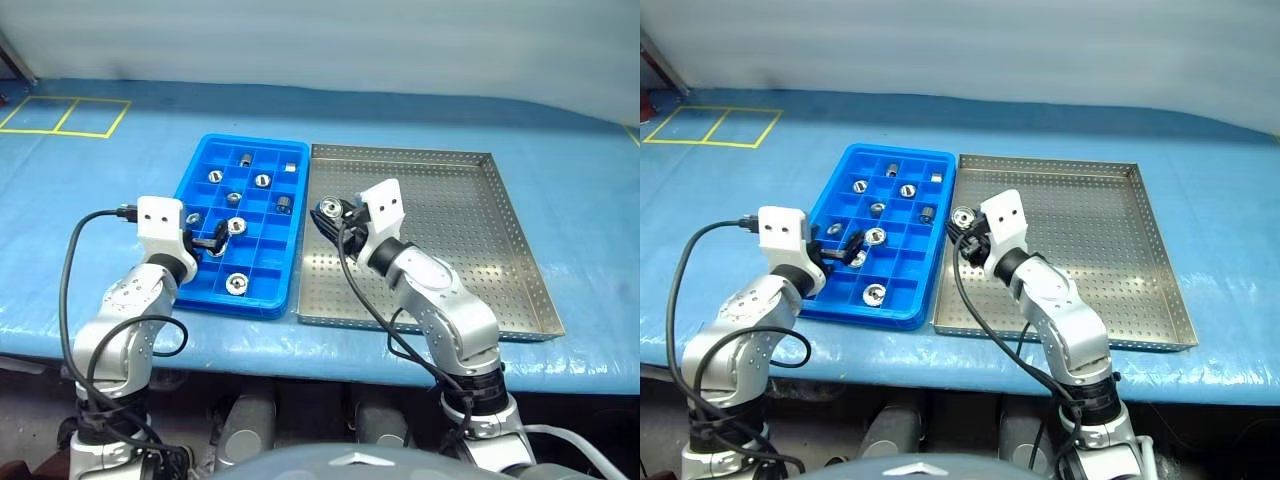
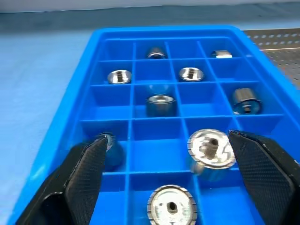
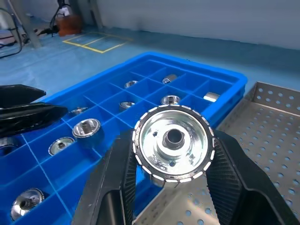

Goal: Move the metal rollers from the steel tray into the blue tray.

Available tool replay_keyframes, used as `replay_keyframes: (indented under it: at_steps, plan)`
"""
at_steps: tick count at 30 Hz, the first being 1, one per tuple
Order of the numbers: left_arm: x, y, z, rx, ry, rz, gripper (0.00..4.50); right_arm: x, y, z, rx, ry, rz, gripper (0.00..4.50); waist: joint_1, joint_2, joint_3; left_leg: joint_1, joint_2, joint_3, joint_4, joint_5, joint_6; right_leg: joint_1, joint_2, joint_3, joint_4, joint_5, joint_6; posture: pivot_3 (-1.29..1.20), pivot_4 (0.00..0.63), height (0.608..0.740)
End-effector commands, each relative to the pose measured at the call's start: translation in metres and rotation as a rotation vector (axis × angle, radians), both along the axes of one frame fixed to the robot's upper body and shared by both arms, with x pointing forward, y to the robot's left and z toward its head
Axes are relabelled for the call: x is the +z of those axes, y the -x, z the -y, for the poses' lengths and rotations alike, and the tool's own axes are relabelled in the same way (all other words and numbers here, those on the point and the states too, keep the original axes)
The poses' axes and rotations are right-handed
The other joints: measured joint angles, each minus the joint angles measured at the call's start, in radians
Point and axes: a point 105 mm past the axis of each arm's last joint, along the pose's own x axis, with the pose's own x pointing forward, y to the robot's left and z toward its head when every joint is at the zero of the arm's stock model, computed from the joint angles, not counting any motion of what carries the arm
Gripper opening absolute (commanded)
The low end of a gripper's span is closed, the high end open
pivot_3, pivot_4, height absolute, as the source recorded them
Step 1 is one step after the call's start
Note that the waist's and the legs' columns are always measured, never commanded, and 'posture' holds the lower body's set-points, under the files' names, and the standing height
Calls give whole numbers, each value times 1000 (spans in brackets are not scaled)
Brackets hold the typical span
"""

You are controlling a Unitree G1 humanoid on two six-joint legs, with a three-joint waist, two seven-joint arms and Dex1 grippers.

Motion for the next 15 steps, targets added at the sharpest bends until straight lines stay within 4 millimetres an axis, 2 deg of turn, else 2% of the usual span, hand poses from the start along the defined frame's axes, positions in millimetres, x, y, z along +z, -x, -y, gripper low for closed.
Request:
replay_keyframes:
  at_steps: [1,6,12,15]
  plan:
    - [2,-6,-2,20,4,20,4490,7,7,-18,80,2,55,1709,5,0,0,0,0,0,0,0,0,0,0,0,0,0,0,221,150,740]
    - [-3,-12,13,-30,3,2,4490,6,12,-24,103,-3,59,1709,16,0,0,-1,0,0,0,0,0,0,0,0,0,0,0,203,150,740]
    - [-10,-19,34,-127,4,-27,4490,7,13,-21,88,-4,72,1709,15,-1,0,-1,0,0,1,0,0,0,0,0,0,0,0,178,150,740]
    - [-14,-23,38,-143,-6,-39,4490,9,13,-18,74,-7,78,1709,14,-1,0,-1,0,0,1,0,0,0,0,0,0,0,0,164,150,740]
